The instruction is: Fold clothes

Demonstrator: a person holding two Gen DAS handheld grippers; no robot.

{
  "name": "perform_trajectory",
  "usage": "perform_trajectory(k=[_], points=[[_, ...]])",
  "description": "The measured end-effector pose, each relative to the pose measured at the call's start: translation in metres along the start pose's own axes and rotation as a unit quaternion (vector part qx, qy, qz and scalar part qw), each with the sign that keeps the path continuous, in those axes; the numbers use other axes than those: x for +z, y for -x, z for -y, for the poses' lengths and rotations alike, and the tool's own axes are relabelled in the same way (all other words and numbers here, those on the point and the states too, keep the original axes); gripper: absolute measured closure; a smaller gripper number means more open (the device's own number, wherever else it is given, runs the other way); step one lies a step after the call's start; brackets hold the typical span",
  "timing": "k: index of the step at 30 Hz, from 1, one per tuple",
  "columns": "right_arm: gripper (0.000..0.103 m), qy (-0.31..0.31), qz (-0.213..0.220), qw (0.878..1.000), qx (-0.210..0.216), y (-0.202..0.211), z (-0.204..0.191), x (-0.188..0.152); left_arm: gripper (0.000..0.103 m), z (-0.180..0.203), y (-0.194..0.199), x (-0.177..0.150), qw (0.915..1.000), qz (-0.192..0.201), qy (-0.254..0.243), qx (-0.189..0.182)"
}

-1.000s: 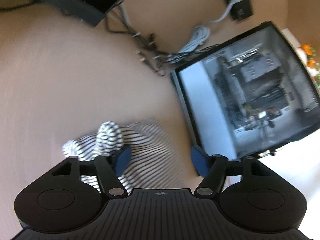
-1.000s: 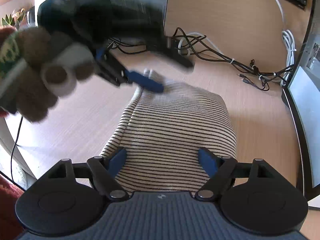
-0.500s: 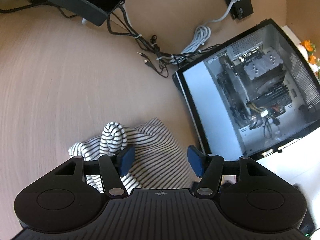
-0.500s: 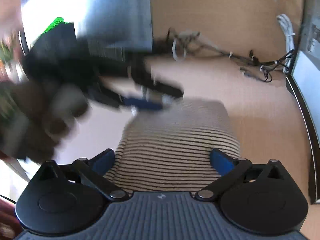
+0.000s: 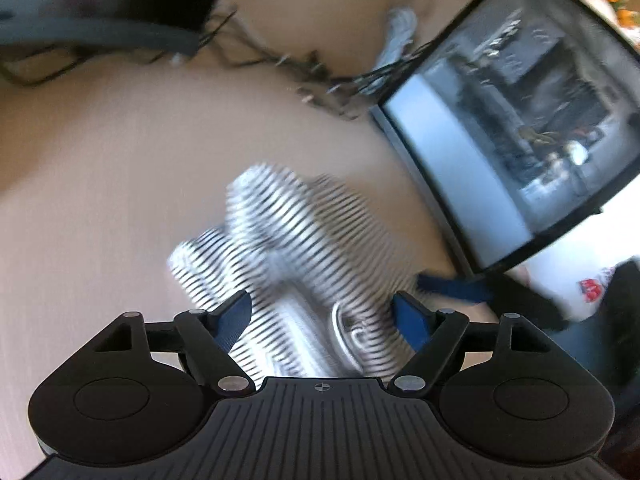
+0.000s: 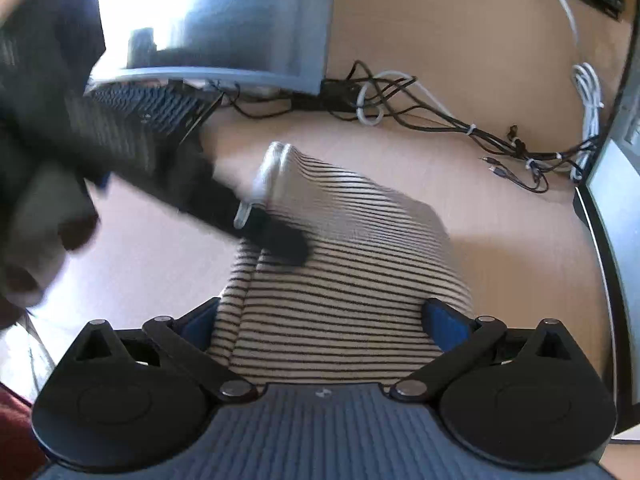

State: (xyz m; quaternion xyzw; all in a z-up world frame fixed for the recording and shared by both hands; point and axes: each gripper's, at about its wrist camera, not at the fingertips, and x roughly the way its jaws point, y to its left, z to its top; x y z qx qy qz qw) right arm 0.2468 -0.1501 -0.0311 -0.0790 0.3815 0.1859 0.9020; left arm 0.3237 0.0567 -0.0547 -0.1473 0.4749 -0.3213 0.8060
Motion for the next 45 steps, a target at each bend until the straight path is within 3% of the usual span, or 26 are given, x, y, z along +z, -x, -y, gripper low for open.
perform_trajectory(k=[4,11,14,17,20,23,29,33,37,41,45], points=[[0.0,-0.013,-0.002,1.0,0.016,0.022,0.03,0.007,0.017,-0.01,-0.003,-0.003,0.9999,0.003,0.016,-0.005],[0.0,-0.038,0.051,0.997,0.036,0.057,0.065,0.036,0.015,-0.013,-0.013,-0.007,0.9998,0.002,0.019,0.001],[0.0,-0.069,0.065,0.995,0.017,0.052,0.079,0.046,0.017,-0.017,-0.007,-0.006,0.9994,0.01,0.032,-0.001],[0.0,-0.073,0.03,0.997,0.001,0.02,0.086,0.044,0.018,-0.013,0.011,0.0,0.999,0.032,0.032,-0.006],[0.0,-0.049,-0.035,0.998,-0.009,-0.021,0.079,0.028,0.017,-0.005,0.027,0.007,0.9976,0.049,0.041,-0.026],[0.0,-0.049,-0.037,0.998,0.005,-0.034,0.071,0.018,0.016,0.006,0.027,0.012,0.9972,0.049,0.042,-0.038],[0.0,-0.041,0.027,0.998,0.037,-0.003,0.088,0.051,0.018,0.012,-0.003,-0.002,0.998,0.014,0.001,0.062],[0.0,-0.009,0.05,0.997,0.051,-0.004,0.089,0.079,0.015,0.001,-0.004,-0.013,0.9966,0.021,0.019,0.077],[0.002,0.087,0.002,0.993,0.079,-0.043,0.052,0.101,0.013,-0.01,-0.002,-0.022,0.996,0.026,0.039,0.076],[0.0,0.207,-0.083,0.975,0.027,-0.106,0.005,0.091,0.012,-0.017,-0.001,-0.028,0.9951,0.034,0.045,0.082],[0.0,0.169,-0.092,0.981,0.031,-0.11,0.009,0.098,0.01,-0.024,0.002,-0.031,0.9945,0.039,0.054,0.081]])
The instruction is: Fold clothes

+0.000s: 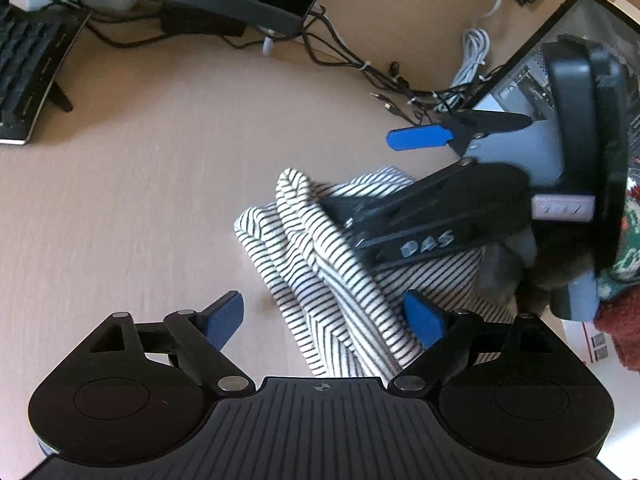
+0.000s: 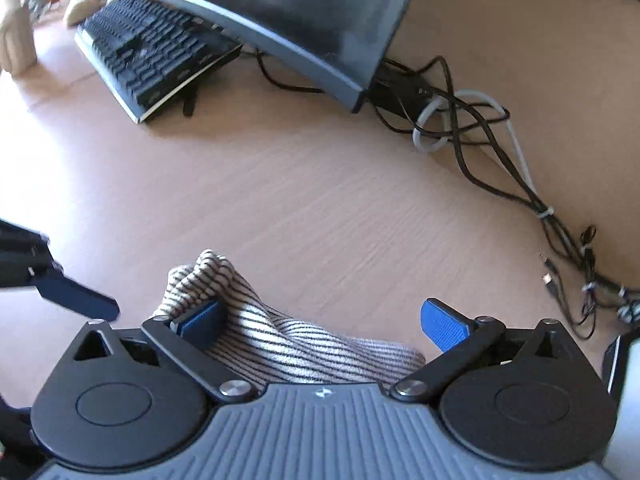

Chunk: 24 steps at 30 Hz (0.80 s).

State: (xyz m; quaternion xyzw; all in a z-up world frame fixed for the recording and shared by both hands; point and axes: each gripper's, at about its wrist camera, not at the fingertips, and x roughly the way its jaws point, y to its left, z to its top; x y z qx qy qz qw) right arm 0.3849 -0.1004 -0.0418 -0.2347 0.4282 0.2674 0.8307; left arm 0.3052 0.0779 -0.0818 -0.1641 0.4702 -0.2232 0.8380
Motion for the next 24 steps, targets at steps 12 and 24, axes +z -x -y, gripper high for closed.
perform_trajectory(k=[12,24], points=[[0.0,-0.228,0.031,0.973,-0.003,0.081,0.026,-0.065,0.009,0.011,0.001,0.002,0.9961,-0.005,-0.088,-0.005],[0.0,-0.267,0.014,0.956,-0.122,0.065,-0.019,-0.098,0.023,-0.011,0.034,0.039,0.9859,0.046,-0.007,-0.161]])
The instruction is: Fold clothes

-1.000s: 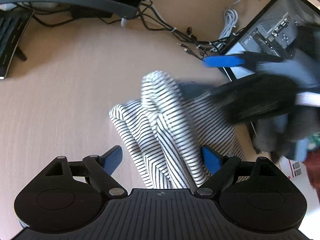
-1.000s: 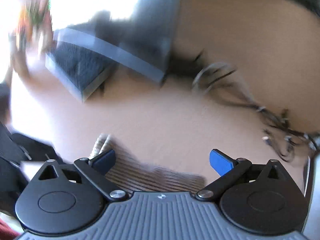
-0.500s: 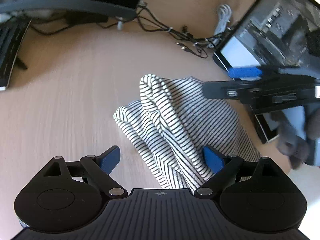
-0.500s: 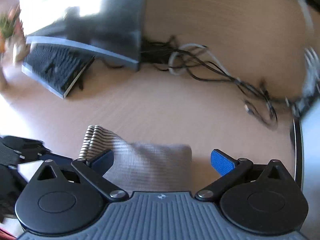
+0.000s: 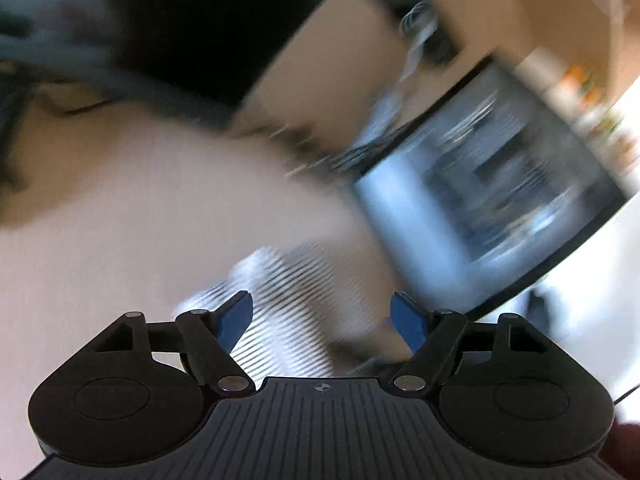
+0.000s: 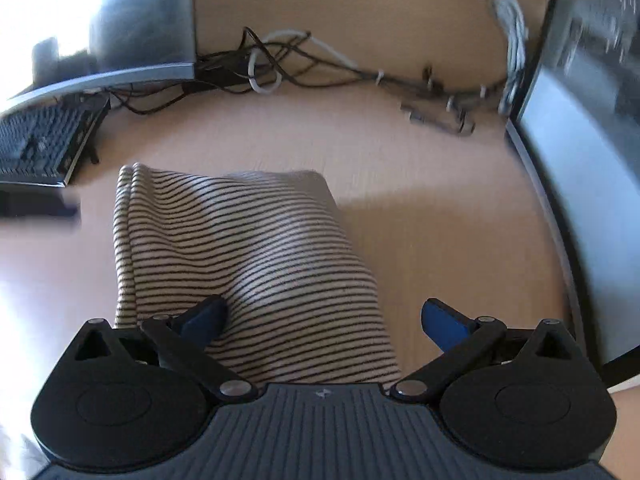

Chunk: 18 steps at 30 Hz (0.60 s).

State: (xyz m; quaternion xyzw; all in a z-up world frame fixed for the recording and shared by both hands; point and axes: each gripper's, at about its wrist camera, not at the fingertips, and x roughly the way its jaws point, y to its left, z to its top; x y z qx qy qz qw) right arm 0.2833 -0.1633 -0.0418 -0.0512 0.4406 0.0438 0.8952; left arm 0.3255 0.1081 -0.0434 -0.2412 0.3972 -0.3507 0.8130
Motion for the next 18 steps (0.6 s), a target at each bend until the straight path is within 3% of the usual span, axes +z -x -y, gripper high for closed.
perform_trajectory(k=[4,8,10,14,18], points=[[0.0,0.02,0.021,0.999,-0.026,0.007,-0.008,-0.003,0.023,0.003,-0.022,0.022,0.9969,0.007,0.031,-0.072],[0.0,0.076,0.06,0.995,-0.034,0.012,-0.017,-0.01,0.034,-0.018,-0.055,0.005,0.9973,-0.034,0.064,-0.004],[0.0,0.084,0.067,0.994,-0.019,0.01,-0.013,-0.011,0.036,-0.02,-0.058,-0.001,0.9981,-0.024,0.055,0.008],[0.0,0.045,0.04,0.996,0.073,-0.008,0.014,0.0,0.036,-0.006,-0.066,-0.007,0.9967,0.003,0.054,0.061],[0.0,0.014,0.024,0.983,0.184,-0.02,0.052,0.008,0.032,0.022,-0.057,-0.011,0.9896,0.038,0.05,0.129]])
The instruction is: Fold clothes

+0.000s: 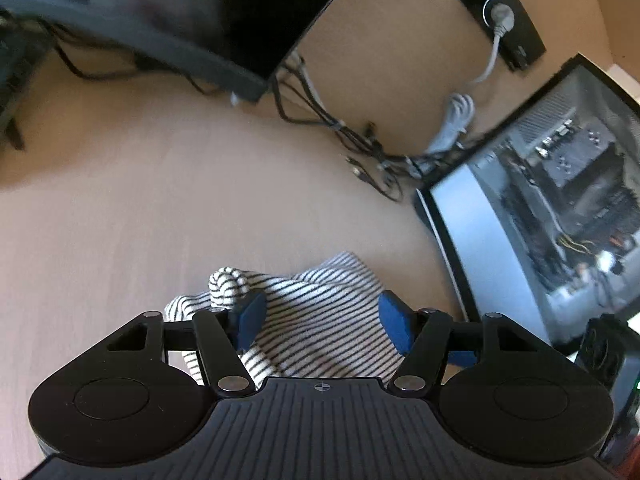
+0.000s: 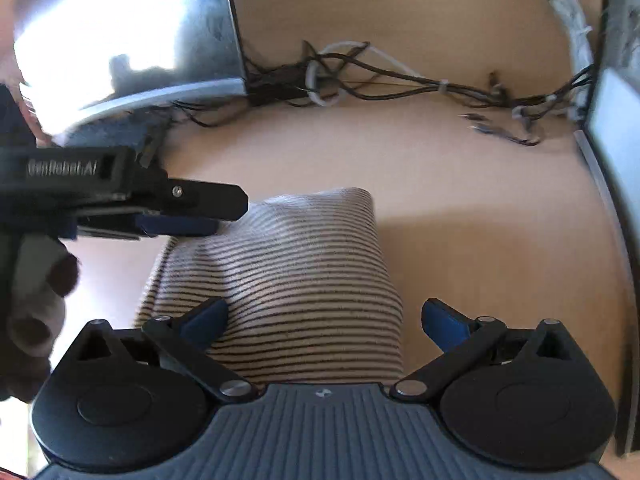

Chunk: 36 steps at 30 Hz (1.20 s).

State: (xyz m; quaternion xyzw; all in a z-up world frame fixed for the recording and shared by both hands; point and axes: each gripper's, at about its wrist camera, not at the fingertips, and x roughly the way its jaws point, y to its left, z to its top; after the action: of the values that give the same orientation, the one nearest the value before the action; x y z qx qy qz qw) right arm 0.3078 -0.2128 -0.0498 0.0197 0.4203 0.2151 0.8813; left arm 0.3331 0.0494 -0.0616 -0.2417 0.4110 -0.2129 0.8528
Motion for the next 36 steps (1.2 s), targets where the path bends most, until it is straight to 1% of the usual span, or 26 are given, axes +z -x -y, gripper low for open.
perform_trajectory(k=[1,2,3,5,6,9,10,11,12,13,18,21,22,24,26,30,36], points=[[0.0,0.004,0.009,1.0,0.021,0.005,0.006,0.0,0.024,0.011,0.007,-0.001,0.9999,0.007,-0.007,0.014],[0.0,0.013,0.021,0.999,0.038,0.013,0.009,-0.003,0.014,0.021,0.017,-0.003,0.9992,0.018,-0.019,0.03],[0.0,0.02,0.027,0.998,0.051,0.017,0.014,-0.003,0.008,0.03,0.028,-0.007,0.9975,0.028,-0.031,0.056],[0.0,0.025,0.029,0.997,0.07,0.02,0.025,-0.004,0.006,0.043,0.039,-0.019,0.9931,0.033,-0.041,0.105],[0.0,0.024,0.027,0.996,0.076,0.02,0.03,-0.004,0.006,0.045,0.04,-0.026,0.9919,0.028,-0.034,0.119],[0.0,0.012,0.011,0.995,0.101,0.017,0.044,-0.005,0.006,0.037,0.038,-0.048,0.9896,0.007,0.009,0.143],[0.001,0.008,0.005,0.994,0.11,0.016,0.047,-0.006,0.006,0.033,0.037,-0.052,0.9894,0.003,0.025,0.143],[0.006,0.008,0.001,0.993,0.116,0.015,0.049,-0.008,0.006,0.029,0.035,-0.056,0.9889,0.0,0.041,0.143],[0.013,0.007,-0.004,0.992,0.123,0.014,0.051,-0.01,0.006,0.025,0.035,-0.057,0.9895,-0.002,0.052,0.135],[0.015,0.007,-0.009,0.992,0.13,0.013,0.051,-0.012,0.006,0.021,0.034,-0.058,0.9901,-0.003,0.061,0.126],[0.015,-0.021,-0.036,0.99,0.139,0.001,0.052,-0.021,0.006,0.001,0.027,-0.06,0.9901,-0.021,0.095,0.101],[0.015,-0.018,-0.04,0.989,0.143,-0.005,0.049,-0.021,0.006,-0.006,0.017,-0.061,0.9901,-0.038,0.117,0.067],[0.015,-0.017,-0.041,0.988,0.145,-0.006,0.048,-0.021,0.007,-0.008,0.016,-0.062,0.9907,-0.039,0.117,0.058],[0.015,-0.018,-0.046,0.987,0.154,-0.01,0.047,-0.021,0.007,-0.006,0.014,-0.063,0.9924,-0.048,0.102,0.05],[0.015,-0.032,-0.055,0.985,0.163,-0.015,0.048,-0.022,0.007,-0.004,0.013,-0.062,0.9934,-0.053,0.092,0.045],[0.016,-0.044,-0.06,0.981,0.177,-0.019,0.047,-0.021,0.007,-0.009,0.011,-0.061,0.9926,-0.05,0.107,0.029],[0.022,-0.029,-0.062,0.982,0.178,-0.021,0.035,-0.018,0.008,-0.017,0.016,-0.063,0.9916,-0.043,0.119,0.023]])
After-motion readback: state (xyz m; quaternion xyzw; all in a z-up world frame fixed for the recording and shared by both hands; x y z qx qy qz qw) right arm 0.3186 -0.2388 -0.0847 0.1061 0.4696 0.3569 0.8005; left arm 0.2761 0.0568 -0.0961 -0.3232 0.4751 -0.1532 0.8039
